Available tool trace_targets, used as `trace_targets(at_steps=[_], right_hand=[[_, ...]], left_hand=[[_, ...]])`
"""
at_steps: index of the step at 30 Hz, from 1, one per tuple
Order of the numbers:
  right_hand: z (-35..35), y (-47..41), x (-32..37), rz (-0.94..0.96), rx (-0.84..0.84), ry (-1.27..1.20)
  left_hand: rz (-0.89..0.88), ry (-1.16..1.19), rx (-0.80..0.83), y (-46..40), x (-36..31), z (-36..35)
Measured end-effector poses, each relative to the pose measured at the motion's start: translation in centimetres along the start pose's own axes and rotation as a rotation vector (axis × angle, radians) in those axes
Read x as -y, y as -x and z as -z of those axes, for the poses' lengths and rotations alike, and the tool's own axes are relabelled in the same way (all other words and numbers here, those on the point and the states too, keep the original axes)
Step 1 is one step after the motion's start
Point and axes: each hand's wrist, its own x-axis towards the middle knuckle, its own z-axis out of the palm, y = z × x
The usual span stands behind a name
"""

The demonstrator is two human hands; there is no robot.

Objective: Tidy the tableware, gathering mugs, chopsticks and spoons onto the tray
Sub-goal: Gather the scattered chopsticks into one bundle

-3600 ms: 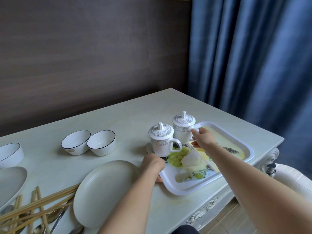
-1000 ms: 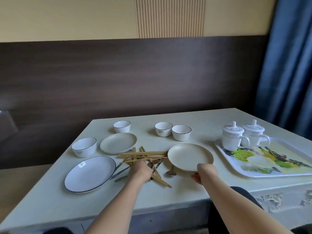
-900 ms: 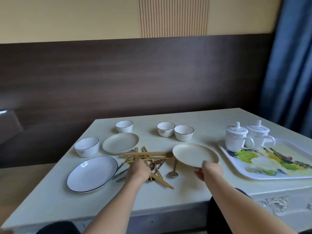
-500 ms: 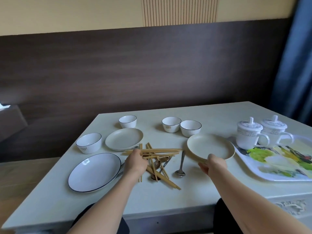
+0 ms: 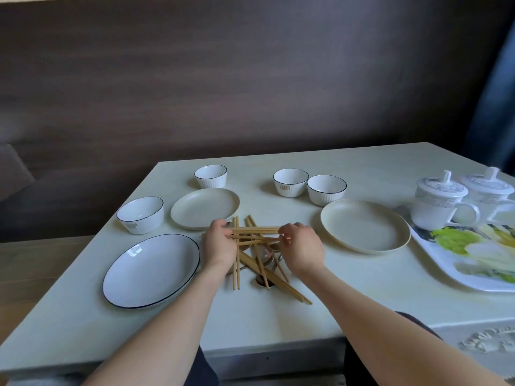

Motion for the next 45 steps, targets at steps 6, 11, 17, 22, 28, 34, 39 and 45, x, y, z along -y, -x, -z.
trace_targets(at_steps=[6,11,17,22,28,34,39,45], right_hand=[[-2.7,-2.1,1.6,0.164,0.102,0.212],[-3.6,-3.8,1.8,0.192,0.180,0.268],[-2.7,-5.2,0.7,0.205,0.115,0.338],[-0.9,-4.8,0.5,0.256,0.051,0.324],[-0.8,-4.6,0.7,0.392,-0.162,0.198],[-0.2,-5.2,0.7,0.172,-0.437,0.179],[-0.5,-4.9,-0.4,0.146,0.027,0.253],[-2.2,-4.6,-0.7,0.216,0.202,0.318]], left_hand=[[-0.063,0.045,-0.010,-3.1,1.1,-0.4],[-0.035,0.137,-0.050,-5.0,1.1,-0.4],[-0.065,0.190,-0.025,-5.3,0.8,0.8],[-0.389,-0.219,-0.019,-3.4,1.0,0.8],[-0.561,-0.486,0.063,-1.4,0.0,-0.3],[-0.366,-0.314,0.077,-1.4,-0.5,0.3],[-0.028,0.325,0.153,-2.5,-1.1,0.4],[0.338,0.755,0.374,-3.1,-1.0,0.9]])
